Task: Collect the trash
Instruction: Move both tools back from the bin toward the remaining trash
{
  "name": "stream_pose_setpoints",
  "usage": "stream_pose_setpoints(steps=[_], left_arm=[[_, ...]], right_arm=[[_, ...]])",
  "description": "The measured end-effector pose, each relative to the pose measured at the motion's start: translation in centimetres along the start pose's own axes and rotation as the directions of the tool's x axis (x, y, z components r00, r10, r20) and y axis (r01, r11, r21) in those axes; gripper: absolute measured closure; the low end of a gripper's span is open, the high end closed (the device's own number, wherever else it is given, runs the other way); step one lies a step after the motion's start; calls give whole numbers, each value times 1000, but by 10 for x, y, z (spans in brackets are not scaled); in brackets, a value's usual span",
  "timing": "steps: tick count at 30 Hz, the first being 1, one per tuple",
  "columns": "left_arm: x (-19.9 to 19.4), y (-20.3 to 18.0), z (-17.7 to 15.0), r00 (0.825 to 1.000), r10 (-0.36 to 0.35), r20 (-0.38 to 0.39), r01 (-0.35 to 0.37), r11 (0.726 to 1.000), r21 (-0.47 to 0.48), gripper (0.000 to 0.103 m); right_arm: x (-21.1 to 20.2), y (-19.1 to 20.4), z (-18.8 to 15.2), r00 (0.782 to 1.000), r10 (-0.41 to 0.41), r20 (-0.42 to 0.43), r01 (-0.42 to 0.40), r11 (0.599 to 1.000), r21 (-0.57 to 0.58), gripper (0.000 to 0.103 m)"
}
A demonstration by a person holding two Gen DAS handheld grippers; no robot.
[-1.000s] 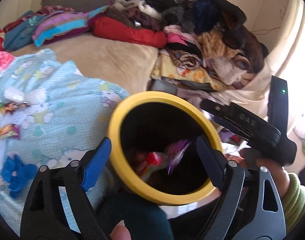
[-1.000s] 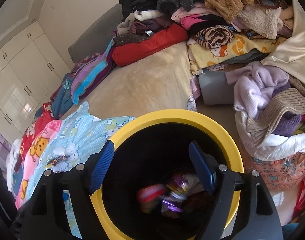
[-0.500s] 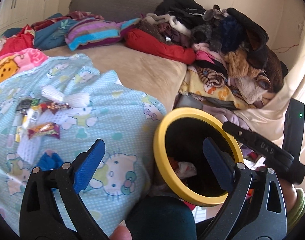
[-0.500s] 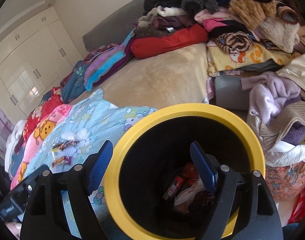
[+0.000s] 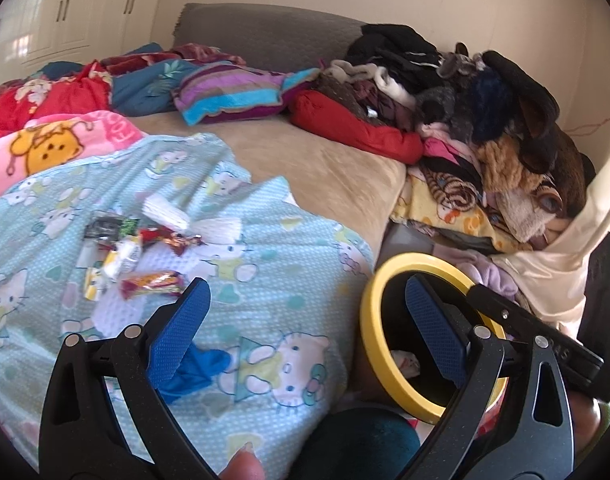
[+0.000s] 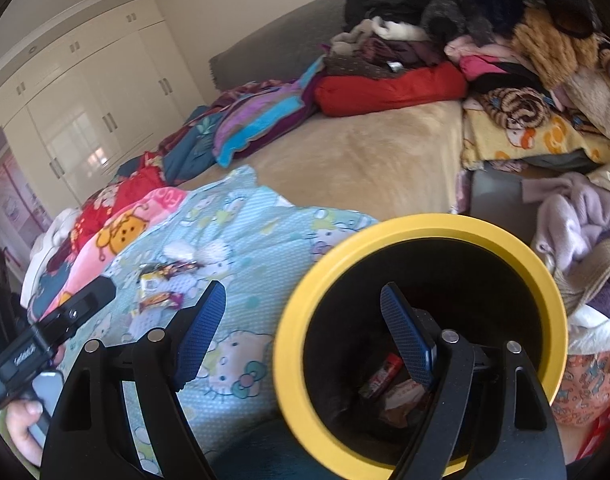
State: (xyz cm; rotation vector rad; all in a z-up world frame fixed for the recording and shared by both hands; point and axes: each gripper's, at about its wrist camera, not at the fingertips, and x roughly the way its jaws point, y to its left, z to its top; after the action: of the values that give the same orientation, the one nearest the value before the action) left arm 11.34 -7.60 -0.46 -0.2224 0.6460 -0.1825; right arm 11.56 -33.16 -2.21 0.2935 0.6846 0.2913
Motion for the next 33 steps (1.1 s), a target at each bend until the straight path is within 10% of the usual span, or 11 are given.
stream_pose_setpoints(steps=[33], left_arm=[[-28,129,-5,984,174,30,-161,954,-254,13]], right_arm=[[49,132,-31,981,130,-144,-166,946,-279,24]])
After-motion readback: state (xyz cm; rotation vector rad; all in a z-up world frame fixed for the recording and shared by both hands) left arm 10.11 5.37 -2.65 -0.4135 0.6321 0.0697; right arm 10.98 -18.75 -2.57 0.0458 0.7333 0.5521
